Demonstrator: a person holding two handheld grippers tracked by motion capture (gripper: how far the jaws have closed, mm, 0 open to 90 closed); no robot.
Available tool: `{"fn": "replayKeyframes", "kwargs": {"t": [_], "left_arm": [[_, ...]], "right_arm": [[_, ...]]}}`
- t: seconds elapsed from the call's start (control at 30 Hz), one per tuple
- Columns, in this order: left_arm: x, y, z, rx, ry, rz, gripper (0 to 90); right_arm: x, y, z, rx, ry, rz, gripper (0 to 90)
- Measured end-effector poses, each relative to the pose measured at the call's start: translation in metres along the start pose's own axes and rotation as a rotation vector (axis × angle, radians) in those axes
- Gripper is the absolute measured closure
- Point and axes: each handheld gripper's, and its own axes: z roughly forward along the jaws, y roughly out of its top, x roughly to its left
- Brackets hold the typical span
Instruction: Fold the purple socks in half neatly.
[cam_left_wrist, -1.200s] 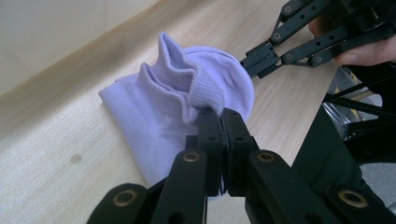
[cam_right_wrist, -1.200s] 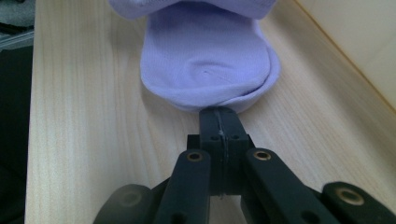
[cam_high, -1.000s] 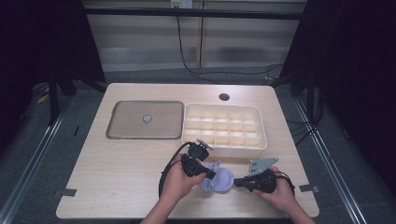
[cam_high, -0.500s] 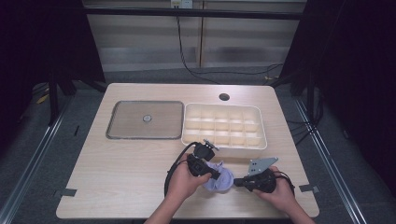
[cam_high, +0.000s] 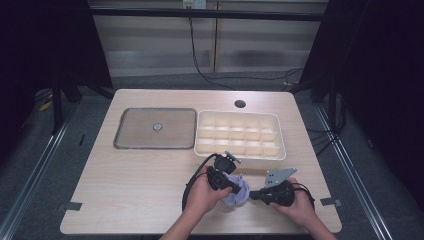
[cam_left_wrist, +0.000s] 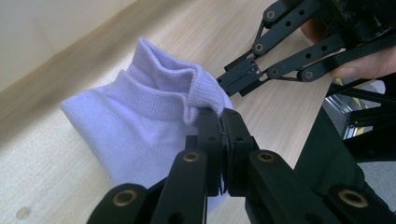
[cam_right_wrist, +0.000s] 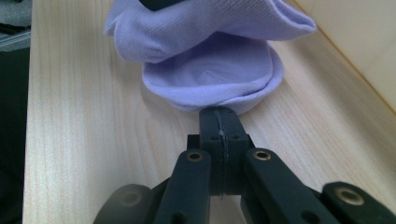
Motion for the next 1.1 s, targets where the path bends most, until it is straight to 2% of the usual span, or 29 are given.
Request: {"fn": "replayKeyframes", "kwargs": {"t": [0.2,0.33,0.53,0.63,0.73,0.83,0.9,0.97,1.03,1.1], "left_arm": [[0.003,-0.004,0.008,0.003,0.007,-0.007,87.8],[0.004,-0.007,0.012,-0.005,-0.008,-0.026,87.5],[0.000,-0.009,0.019,-0.007,-0.019,-0.023,85.5],[-0.002,-0.008,0.017,-0.016,-0.035,-0.021,79.8],[-0.004,-0.006,0.010,-0.032,-0.030,-0.014,78.2],[-0.002,-0.006,0.004,-0.052,-0.007,-0.018,77.4],[-0.001,-0.005,0.001,-0.054,0.037,-0.004,75.8],[0.001,-0.005,0.000,-0.068,0.045,-0.004,74.8],[0.003,-0.004,0.000,-0.068,0.090,0.016,73.4],[0.010,-0.005,0.001,-0.072,0.081,-0.004,72.7]], "right_arm": [[0.000,0.000,-0.001,0.005,-0.004,-0.005,90.0],[0.001,0.000,-0.001,0.005,-0.003,-0.005,90.0],[0.000,-0.001,-0.001,0.004,-0.001,-0.005,90.0],[0.000,-0.001,-0.001,0.005,-0.001,-0.006,90.0],[0.000,-0.001,-0.001,-0.001,0.003,-0.001,90.0],[0.000,-0.001,-0.001,0.002,-0.001,-0.005,90.0],[0.000,-0.001,-0.001,0.005,0.000,-0.005,90.0],[0.000,-0.001,-0.001,0.004,0.003,-0.005,90.0],[0.000,-0.001,-0.001,0.000,0.004,-0.006,90.0],[0.000,-0.001,-0.002,0.002,0.003,-0.007,90.0]]}}
